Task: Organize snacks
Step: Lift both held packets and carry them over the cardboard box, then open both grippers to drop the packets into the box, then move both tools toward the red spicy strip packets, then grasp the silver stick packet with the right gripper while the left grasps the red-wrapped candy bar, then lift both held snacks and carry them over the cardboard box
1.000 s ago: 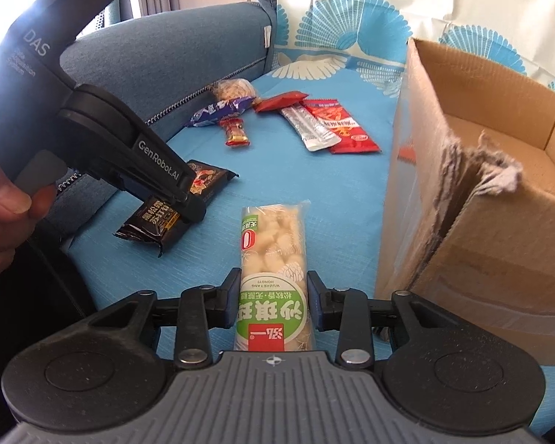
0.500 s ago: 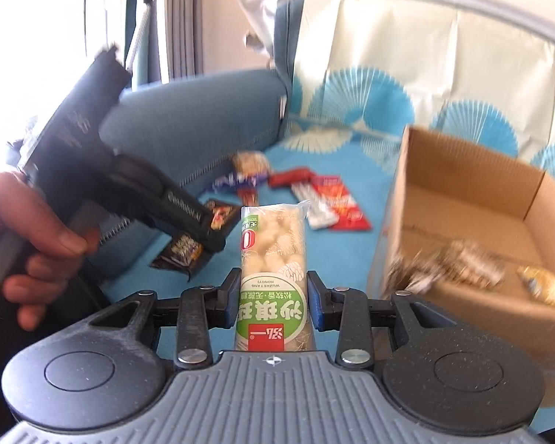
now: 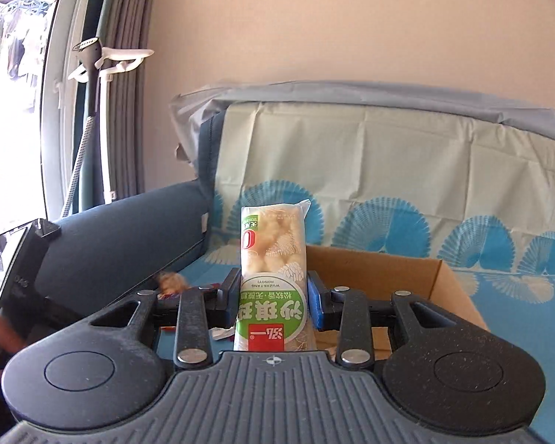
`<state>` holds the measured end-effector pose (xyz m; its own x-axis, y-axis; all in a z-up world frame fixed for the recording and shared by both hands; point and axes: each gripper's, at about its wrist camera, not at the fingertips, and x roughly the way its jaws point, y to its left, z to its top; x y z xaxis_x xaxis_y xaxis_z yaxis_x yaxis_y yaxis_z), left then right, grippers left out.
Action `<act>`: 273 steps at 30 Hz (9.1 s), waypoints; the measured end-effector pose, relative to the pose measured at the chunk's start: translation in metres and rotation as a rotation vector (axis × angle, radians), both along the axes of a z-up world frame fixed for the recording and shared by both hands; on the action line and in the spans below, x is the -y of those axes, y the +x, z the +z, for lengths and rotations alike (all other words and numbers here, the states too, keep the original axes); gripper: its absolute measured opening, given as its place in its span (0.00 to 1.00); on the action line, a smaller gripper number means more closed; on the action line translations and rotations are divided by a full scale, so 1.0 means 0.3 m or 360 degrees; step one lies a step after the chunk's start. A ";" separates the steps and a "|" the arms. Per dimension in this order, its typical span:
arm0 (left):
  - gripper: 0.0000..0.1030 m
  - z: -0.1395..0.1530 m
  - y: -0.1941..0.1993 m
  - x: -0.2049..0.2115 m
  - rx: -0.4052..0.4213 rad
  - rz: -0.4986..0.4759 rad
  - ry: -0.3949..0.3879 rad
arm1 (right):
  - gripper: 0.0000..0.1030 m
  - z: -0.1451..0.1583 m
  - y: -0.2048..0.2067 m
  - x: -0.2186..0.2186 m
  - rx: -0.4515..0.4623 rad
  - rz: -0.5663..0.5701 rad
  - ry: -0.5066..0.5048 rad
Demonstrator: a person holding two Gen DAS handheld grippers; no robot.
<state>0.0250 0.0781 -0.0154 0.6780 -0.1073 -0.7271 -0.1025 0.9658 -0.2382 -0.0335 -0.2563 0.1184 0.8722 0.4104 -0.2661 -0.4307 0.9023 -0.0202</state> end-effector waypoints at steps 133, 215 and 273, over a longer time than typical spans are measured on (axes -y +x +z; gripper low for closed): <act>0.50 -0.067 0.215 -0.053 0.0296 0.0294 -0.0194 | 0.27 -0.139 0.479 -0.491 -0.0682 0.0158 -0.0241; 0.23 -0.043 0.048 -0.023 -0.0285 -0.0076 -0.0058 | 0.25 -0.551 0.055 -0.425 -0.1013 0.0099 -0.0252; 0.18 -0.046 0.017 0.015 -0.0191 0.0073 0.0105 | 0.20 -0.449 -0.032 -0.381 -0.0679 0.0210 -0.0274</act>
<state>0.0302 0.0737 -0.0293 0.5891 -0.0278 -0.8076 -0.1707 0.9726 -0.1580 -0.0432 -0.1421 -0.0164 0.6138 0.4287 -0.6629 -0.5437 0.8384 0.0388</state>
